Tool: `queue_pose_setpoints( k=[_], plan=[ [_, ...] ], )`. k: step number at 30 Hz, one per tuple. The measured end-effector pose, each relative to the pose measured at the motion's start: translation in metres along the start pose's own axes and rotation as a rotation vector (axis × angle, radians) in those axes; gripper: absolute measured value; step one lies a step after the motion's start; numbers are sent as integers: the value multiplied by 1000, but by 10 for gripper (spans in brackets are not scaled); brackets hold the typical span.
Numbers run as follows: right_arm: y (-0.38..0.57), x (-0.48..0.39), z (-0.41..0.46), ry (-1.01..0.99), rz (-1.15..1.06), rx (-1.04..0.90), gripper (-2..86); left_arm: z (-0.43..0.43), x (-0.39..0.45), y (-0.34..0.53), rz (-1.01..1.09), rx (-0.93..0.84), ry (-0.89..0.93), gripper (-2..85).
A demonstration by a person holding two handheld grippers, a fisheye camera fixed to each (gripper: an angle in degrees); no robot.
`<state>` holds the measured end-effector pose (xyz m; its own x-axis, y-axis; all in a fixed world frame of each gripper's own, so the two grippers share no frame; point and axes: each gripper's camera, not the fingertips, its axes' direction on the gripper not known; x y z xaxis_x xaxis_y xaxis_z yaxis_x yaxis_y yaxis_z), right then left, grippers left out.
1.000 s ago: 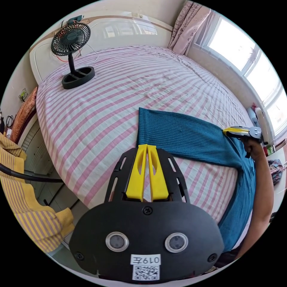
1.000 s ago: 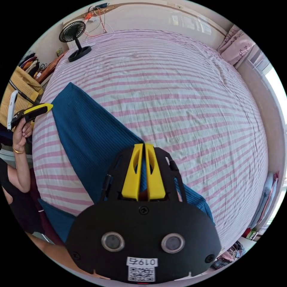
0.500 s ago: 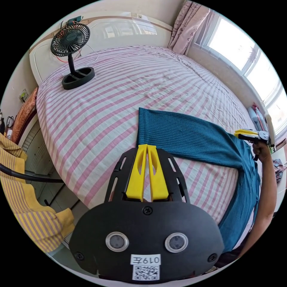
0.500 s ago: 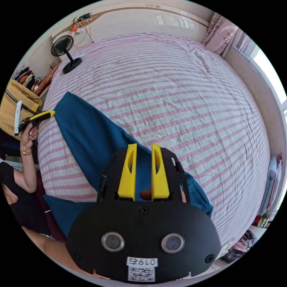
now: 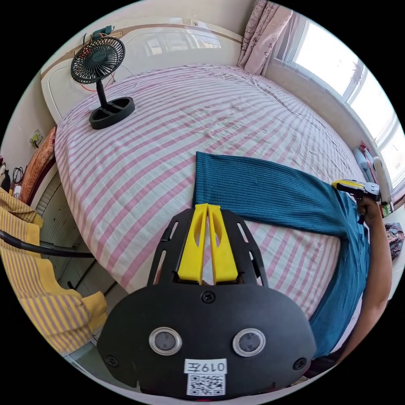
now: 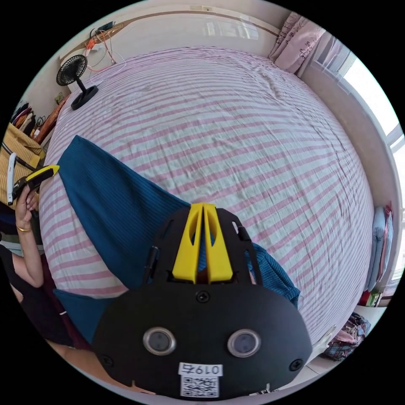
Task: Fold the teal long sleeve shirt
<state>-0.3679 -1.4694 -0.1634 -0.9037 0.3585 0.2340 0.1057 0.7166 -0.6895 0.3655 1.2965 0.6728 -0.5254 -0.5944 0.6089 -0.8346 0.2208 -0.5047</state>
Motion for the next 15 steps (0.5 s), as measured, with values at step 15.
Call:
queue_pose_setpoints(
  k=[15],
  plan=[
    [14,3,-12,27,41,39,51,5,-1,-1,-6,2,16,9]
  ],
)
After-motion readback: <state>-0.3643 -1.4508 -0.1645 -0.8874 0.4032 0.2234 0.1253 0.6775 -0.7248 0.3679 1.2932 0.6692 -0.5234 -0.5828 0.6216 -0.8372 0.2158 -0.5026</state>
